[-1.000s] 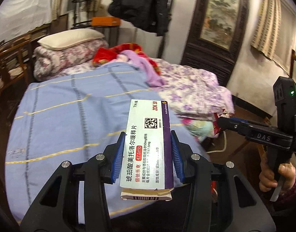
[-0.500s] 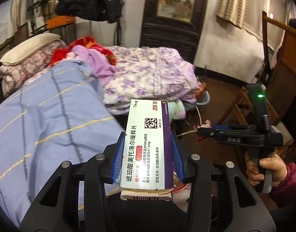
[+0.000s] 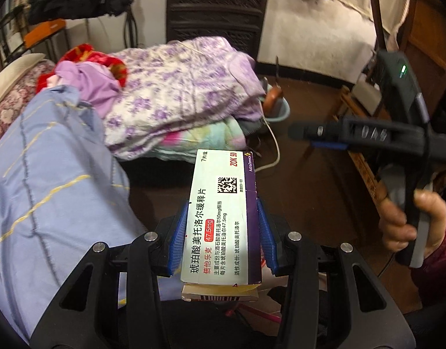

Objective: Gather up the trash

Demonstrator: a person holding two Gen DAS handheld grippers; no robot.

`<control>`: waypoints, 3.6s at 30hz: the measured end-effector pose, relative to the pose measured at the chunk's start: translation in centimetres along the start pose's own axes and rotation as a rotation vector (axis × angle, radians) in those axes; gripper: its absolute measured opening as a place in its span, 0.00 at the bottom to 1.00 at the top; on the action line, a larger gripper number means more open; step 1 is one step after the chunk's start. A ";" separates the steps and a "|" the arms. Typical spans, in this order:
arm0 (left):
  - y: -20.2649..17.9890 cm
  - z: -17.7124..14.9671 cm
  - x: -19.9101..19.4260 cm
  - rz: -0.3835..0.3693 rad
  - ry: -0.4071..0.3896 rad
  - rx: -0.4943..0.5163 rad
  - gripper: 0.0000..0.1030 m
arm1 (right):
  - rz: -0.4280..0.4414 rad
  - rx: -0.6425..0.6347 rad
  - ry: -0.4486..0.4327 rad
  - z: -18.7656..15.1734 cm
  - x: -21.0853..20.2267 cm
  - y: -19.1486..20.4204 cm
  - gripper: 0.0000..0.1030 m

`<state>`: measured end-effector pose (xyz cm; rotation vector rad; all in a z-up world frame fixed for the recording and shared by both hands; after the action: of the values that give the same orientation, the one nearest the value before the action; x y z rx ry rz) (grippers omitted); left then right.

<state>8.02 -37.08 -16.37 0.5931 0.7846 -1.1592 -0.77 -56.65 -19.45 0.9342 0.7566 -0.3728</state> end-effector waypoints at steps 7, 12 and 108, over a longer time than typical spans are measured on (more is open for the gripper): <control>-1.9 0.7 3.6 -0.049 0.060 0.038 0.43 | 0.008 -0.003 -0.022 0.7 -0.6 -1.1 0.69; -3.0 0.9 5.9 -0.075 0.103 0.060 0.44 | 0.006 0.023 -0.015 0.9 -0.3 -2.6 0.69; -5.4 -5.8 6.3 0.168 0.233 -0.058 0.84 | -0.298 -0.215 0.233 -9.5 -0.9 -5.4 0.89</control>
<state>2.78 -37.89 -24.92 0.7404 0.9447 -0.9203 -8.50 -51.82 -25.44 0.6686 1.1330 -0.4367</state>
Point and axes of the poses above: each gripper's, at about its wrist camera, not at the fingertips, and x roughly the way its jaws point, y to its left, z to its top, the point moved 2 cm from there along x, roughly the way its jaws point, and after that the axes turned 11 degrees about x, right-handed, at the moved point
